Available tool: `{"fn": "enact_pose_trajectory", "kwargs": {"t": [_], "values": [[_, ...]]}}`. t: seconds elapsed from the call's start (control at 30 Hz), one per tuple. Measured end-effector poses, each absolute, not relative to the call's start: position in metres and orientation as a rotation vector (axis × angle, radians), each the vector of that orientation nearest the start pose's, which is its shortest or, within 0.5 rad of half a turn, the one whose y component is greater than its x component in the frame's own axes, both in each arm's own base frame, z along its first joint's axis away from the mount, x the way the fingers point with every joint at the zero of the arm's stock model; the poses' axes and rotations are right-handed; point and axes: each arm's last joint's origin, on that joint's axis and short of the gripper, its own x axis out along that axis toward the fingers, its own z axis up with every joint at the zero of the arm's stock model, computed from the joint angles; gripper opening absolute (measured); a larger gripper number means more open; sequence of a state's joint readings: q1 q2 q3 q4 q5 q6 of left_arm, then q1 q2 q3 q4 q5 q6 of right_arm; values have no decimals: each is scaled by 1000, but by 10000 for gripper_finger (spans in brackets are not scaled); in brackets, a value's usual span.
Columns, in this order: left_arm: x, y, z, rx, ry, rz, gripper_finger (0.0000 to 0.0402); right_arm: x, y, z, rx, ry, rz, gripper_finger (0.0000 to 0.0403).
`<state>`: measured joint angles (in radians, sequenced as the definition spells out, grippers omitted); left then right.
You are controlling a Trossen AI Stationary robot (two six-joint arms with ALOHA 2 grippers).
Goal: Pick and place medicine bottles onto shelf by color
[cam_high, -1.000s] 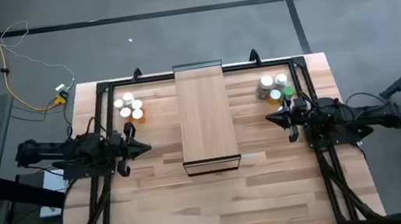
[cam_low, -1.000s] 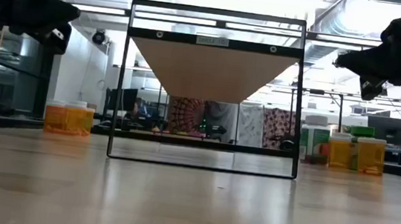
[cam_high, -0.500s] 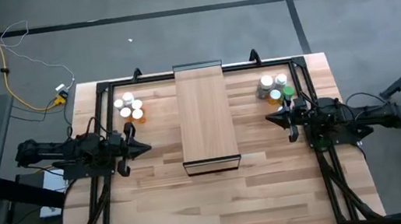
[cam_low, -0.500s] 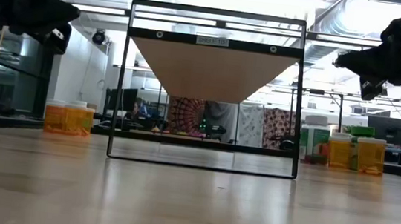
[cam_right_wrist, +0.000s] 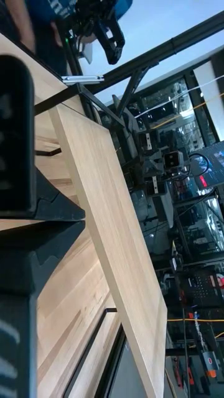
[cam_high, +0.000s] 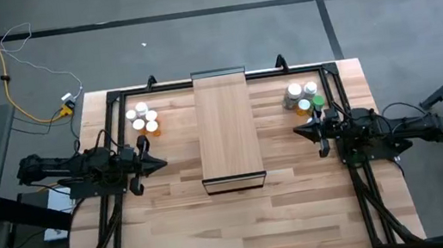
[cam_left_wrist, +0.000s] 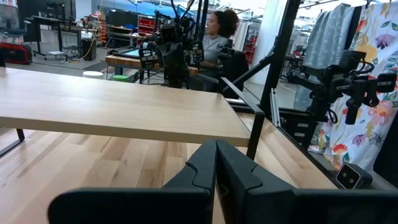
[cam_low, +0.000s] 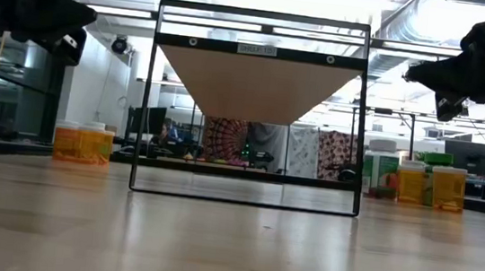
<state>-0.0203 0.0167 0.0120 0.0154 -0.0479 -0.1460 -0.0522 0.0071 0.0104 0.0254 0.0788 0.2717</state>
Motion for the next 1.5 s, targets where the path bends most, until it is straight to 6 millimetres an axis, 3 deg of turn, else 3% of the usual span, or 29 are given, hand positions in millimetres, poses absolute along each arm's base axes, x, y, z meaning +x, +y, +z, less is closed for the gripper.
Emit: {"fn": "enact_pose_trajectory", "kwargs": {"t": [1.5], "values": [[98, -1, 168, -147, -13, 27, 1, 97, -7, 169, 270, -46, -126, 0]]}}
